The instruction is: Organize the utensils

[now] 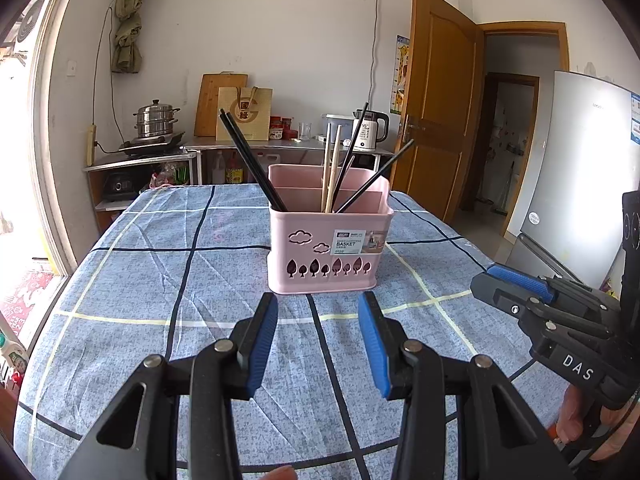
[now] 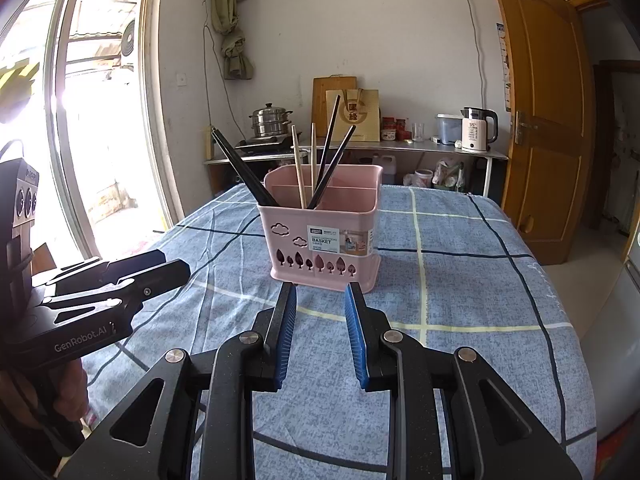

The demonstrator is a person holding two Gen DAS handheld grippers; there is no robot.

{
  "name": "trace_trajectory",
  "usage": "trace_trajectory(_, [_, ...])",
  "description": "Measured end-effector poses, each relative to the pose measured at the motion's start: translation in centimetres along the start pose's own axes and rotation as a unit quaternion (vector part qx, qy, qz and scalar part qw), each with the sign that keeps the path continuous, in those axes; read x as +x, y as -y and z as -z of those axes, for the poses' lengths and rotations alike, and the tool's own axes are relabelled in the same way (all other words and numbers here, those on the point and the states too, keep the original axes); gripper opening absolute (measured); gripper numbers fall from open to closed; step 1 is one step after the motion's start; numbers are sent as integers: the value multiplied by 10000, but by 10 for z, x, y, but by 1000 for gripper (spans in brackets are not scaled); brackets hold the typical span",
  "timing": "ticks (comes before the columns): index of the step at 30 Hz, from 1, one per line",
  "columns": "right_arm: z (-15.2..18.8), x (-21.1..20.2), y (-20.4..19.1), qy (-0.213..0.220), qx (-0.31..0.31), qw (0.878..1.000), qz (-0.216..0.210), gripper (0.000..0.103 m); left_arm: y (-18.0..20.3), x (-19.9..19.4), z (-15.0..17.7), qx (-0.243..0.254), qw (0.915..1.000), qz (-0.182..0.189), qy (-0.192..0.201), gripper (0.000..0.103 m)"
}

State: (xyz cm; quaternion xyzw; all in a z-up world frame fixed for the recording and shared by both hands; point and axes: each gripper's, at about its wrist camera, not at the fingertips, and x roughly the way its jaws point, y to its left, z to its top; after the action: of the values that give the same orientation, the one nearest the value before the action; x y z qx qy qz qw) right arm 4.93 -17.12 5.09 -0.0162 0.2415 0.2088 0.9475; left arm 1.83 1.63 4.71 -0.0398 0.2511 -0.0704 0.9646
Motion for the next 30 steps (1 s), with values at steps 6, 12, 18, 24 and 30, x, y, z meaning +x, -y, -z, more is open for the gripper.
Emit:
trace_trajectory(6, [1, 2, 0, -10, 11, 10000, 13, 26, 0, 1, 0, -9, 10000, -41, -11, 44])
trace_trajectory(12, [0, 2, 0, -20, 19, 10000, 14, 26, 1, 3, 0, -32, 10000, -38, -43, 44])
trace_trajectory(18, [0, 2, 1, -13, 20, 10000, 20, 26, 1, 3, 1, -48, 10000, -57, -44, 44])
trace_trajectory(24, [0, 4, 1, -24, 32, 10000, 16, 26, 1, 3, 1, -66, 9999, -65, -62, 44])
trace_trajectory(30, [1, 4, 1, -34, 37, 10000, 25, 26, 1, 4, 2, -38, 9999, -89, -52, 44])
